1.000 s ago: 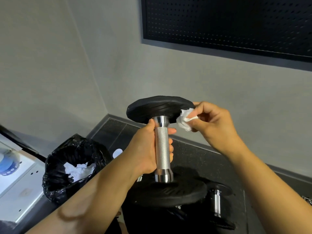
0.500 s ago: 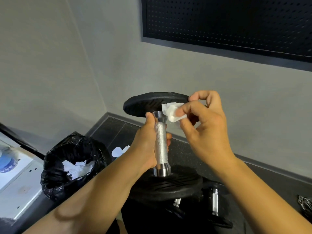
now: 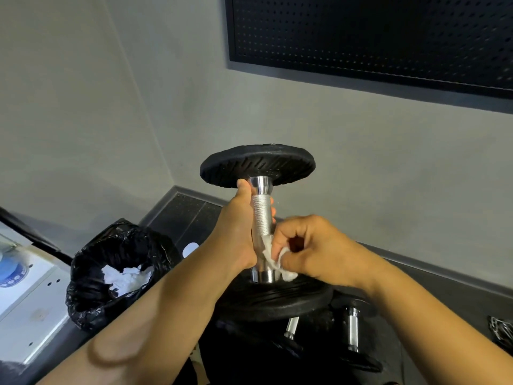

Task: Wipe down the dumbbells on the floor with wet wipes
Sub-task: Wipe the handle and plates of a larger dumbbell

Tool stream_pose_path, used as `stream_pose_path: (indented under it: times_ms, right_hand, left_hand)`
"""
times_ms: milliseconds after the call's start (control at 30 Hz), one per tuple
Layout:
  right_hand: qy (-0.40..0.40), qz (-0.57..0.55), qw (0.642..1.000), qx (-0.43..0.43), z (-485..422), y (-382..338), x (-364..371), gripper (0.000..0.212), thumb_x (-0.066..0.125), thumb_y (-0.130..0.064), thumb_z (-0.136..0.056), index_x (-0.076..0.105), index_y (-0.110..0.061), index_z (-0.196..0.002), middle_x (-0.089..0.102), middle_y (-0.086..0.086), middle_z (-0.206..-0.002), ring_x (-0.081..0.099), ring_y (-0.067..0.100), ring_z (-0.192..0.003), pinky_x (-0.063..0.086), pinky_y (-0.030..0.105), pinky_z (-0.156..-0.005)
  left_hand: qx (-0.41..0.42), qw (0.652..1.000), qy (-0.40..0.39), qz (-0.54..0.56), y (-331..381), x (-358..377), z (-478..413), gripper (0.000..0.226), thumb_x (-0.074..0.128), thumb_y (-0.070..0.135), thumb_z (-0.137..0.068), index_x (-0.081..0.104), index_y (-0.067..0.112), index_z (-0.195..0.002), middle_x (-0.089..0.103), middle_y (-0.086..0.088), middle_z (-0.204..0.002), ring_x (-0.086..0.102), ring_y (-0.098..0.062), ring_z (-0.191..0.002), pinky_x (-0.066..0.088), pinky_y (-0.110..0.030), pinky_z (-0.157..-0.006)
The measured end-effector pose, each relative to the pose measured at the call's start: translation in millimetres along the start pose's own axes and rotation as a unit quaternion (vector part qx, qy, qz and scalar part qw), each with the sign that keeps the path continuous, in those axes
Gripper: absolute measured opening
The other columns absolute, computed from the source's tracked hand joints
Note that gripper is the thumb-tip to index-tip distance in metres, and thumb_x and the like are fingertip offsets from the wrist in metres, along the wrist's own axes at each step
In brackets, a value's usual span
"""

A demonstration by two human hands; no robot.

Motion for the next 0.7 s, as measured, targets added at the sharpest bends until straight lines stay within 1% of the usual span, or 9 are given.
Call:
stream_pose_path:
  times_ms: [100,167,267,367,433,500,567,633,700]
  right_hand:
    - [0.104,-0.052,0.993,0.012,-15,-2,-21,0.018,0.063,0.012,-0.079,0.061,-0.005,-0.072,0.061,0.010,-0.068,0.060,0.018,-0.063,0.055,0.034,-0.064]
    - [0.164,-0.064,0.984,0.004,-21,-5,-28,0.018,0.062,0.008,-0.080,0.060,-0.007,-0.072,0.058,0.010,-0.067,0.058,0.015,-0.059,0.054,0.028,-0.059]
    - [0.208,-0.089,0.974,0.023,-21,0,-28,0.011,0.061,0.004,-0.084,0.062,-0.005,-0.076,0.057,0.002,-0.063,0.052,0.001,-0.049,0.045,0.015,-0.049]
    - [0.237,-0.115,0.963,0.056,-13,9,-41,0.015,0.059,0.004,-0.085,0.062,-0.006,-0.074,0.056,0.005,-0.062,0.049,0.006,-0.051,0.040,0.018,-0.049]
    - [0.238,-0.110,0.963,0.065,-2,10,-50,0.016,0.058,0.004,-0.086,0.062,-0.006,-0.073,0.057,0.011,-0.068,0.049,0.015,-0.058,0.041,0.021,-0.052]
    - [0.211,-0.070,0.974,0.042,9,3,-52,0.015,0.060,0.003,-0.086,0.064,-0.006,-0.073,0.060,0.015,-0.071,0.050,0.018,-0.062,0.043,0.027,-0.058]
    - [0.166,-0.010,0.986,0.020,22,-8,-44,0.011,0.064,-0.002,-0.084,0.068,-0.008,-0.077,0.066,0.012,-0.074,0.055,0.016,-0.064,0.047,0.032,-0.062]
    - [0.122,0.097,0.988,-0.003,36,-21,-28,0.006,0.067,-0.011,-0.082,0.070,-0.016,-0.081,0.065,-0.002,-0.078,0.058,0.009,-0.067,0.049,0.029,-0.064]
    - [0.075,0.250,0.965,-0.036,46,-32,-5,0.008,0.063,-0.025,-0.084,0.068,-0.025,-0.090,0.057,-0.009,-0.083,0.058,0.011,-0.072,0.048,0.030,-0.065]
  left_hand:
    - [-0.006,0.999,-0.047,-0.015,0,9,4,0.057,0.025,0.060,-0.096,0.058,0.013,-0.101,0.066,-0.010,-0.090,0.064,-0.023,-0.083,0.052,-0.038,-0.074]
    - [0.003,0.999,-0.046,-0.015,3,11,4,0.054,0.026,0.059,-0.097,0.058,0.015,-0.105,0.069,-0.012,-0.099,0.066,-0.026,-0.093,0.053,-0.042,-0.081]
    - [0.049,0.998,-0.050,0.001,12,8,3,0.051,0.030,0.055,-0.096,0.054,0.011,-0.088,0.061,-0.009,-0.073,0.060,-0.021,-0.072,0.051,-0.035,-0.072]
    - [0.116,0.991,-0.063,-0.026,23,5,2,0.036,0.040,0.045,-0.085,0.047,0.010,-0.087,0.047,-0.010,-0.075,0.051,-0.023,-0.069,0.048,-0.033,-0.063]
    - [0.153,0.986,-0.045,-0.048,24,4,3,0.020,0.049,0.032,-0.074,0.043,0.014,-0.076,0.040,-0.005,-0.066,0.043,-0.018,-0.060,0.039,-0.030,-0.056]
    - [0.155,0.986,-0.012,-0.066,21,4,4,0.018,0.058,0.024,-0.065,0.044,0.014,-0.069,0.039,-0.003,-0.064,0.041,-0.016,-0.058,0.037,-0.031,-0.057]
    - [0.181,0.980,0.032,-0.078,20,3,4,0.020,0.067,0.022,-0.071,0.049,0.015,-0.069,0.043,0.000,-0.060,0.043,-0.014,-0.056,0.038,-0.031,-0.059]
    - [0.224,0.967,0.065,-0.098,23,5,7,0.022,0.069,0.022,-0.083,0.052,0.017,-0.070,0.045,0.004,-0.055,0.044,-0.013,-0.054,0.039,-0.031,-0.058]
    - [0.263,0.955,0.087,-0.110,27,9,12,0.022,0.068,0.025,-0.086,0.053,0.018,-0.071,0.046,0.005,-0.054,0.045,-0.015,-0.054,0.040,-0.032,-0.060]
Point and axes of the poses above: each hand's wrist, its own z-axis away from the middle knuckle, its own x-axis out of the palm, y = z × x, the point moved 7 cm from there along -z, towards the middle knuckle
